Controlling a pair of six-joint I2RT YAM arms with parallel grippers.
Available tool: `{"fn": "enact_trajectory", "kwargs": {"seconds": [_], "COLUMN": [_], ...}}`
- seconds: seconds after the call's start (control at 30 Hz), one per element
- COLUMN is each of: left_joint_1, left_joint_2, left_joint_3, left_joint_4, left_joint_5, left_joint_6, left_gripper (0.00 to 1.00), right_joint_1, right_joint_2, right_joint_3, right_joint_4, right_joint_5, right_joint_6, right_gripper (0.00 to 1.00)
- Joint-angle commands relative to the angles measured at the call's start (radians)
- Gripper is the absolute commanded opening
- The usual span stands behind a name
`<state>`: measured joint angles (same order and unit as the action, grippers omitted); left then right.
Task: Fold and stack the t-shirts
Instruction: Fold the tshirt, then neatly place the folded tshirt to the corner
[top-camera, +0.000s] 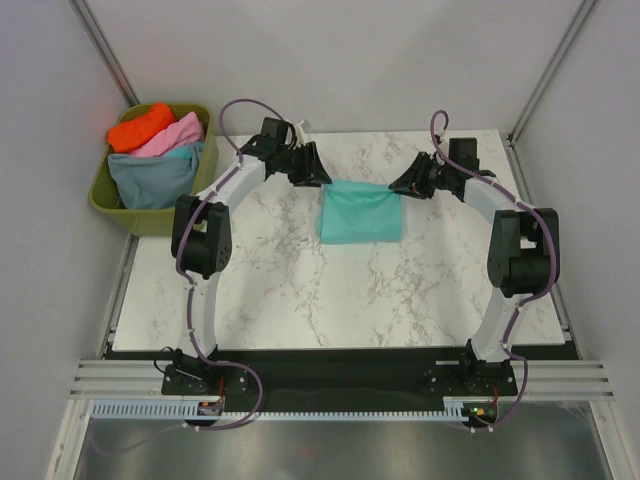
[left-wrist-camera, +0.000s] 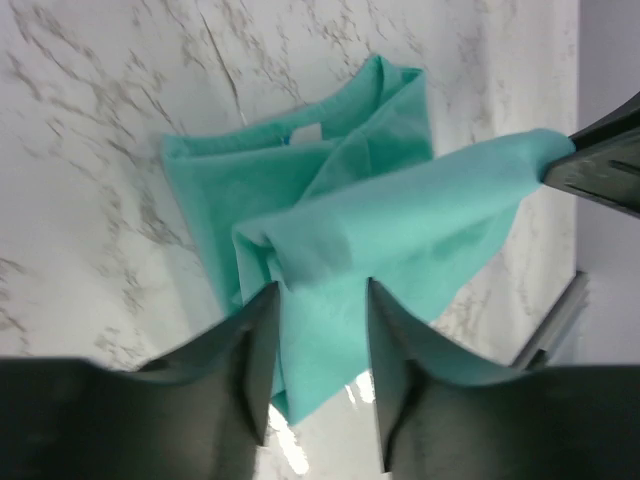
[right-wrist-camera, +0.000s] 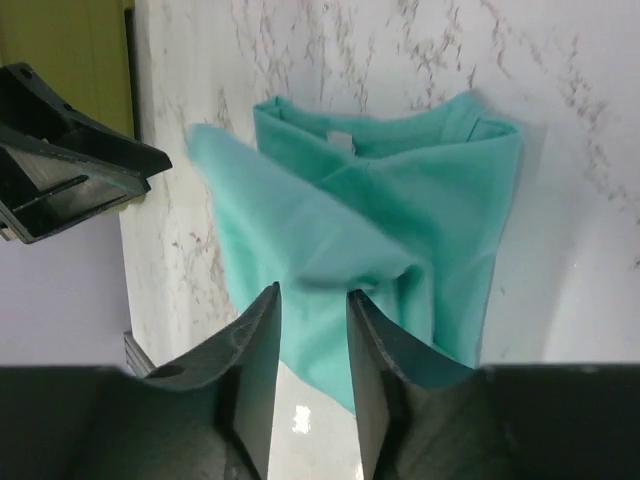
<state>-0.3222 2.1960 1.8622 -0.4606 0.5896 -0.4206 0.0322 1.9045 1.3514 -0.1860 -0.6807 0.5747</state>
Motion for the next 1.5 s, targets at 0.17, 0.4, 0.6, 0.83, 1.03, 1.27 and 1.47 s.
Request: {"fn": "enact_trajectory", "kwargs": {"seconds": [0.17,0.4,0.6,0.83,1.03,1.27,1.47], "left_joint_1": [-0.002,0.014,0.000,-0.058,-0.092,-0.106,-0.106], "left_joint_2": [-0.005,-0.108,-0.122,-0.048,0.045,0.099,0.108], "left_joint_3": [0.132,-0.055,-0.127,-0.103,-0.054,-0.063,-0.064], "left_joint_4": [0.011,-0.015,0.026,0.048,0.071,0.071,0.073], "left_joint_5": [-0.157,-0.036,0.169,0.208,0.205,0.180,0.170], "left_joint_6": [0.098,0.083,0.023,-0.001,-0.021,-0.032,-0.038], "left_gripper": [0.74,0.75,0.71,0.71,0.71,0.71,0.71], "right_joint_1": [-0.008,-0.060,-0.095,-0.103,-0.103,-0.094,-0.063], "right_joint_2": [0.005,-0.015,0.080,0.214,0.246,0.254,0.275], "right_joint_3": [0.118,0.014,-0.012,0.064,0.049,0.000,-0.009], "right_joint_4": [0.043,-0.036,-0.056,-0.055,-0.049,-0.036,-0.023], "right_joint_5": [0.006,-0.054,-0.118,-0.203,-0.246,-0.283,-0.301], "right_joint_6": [-0.082,-0.177,-0.203,-0.187,-0.174,-0.154,-0.133], "right_gripper": [0.72,0.72,0.71,0.71,0.70,0.70,0.69]}}
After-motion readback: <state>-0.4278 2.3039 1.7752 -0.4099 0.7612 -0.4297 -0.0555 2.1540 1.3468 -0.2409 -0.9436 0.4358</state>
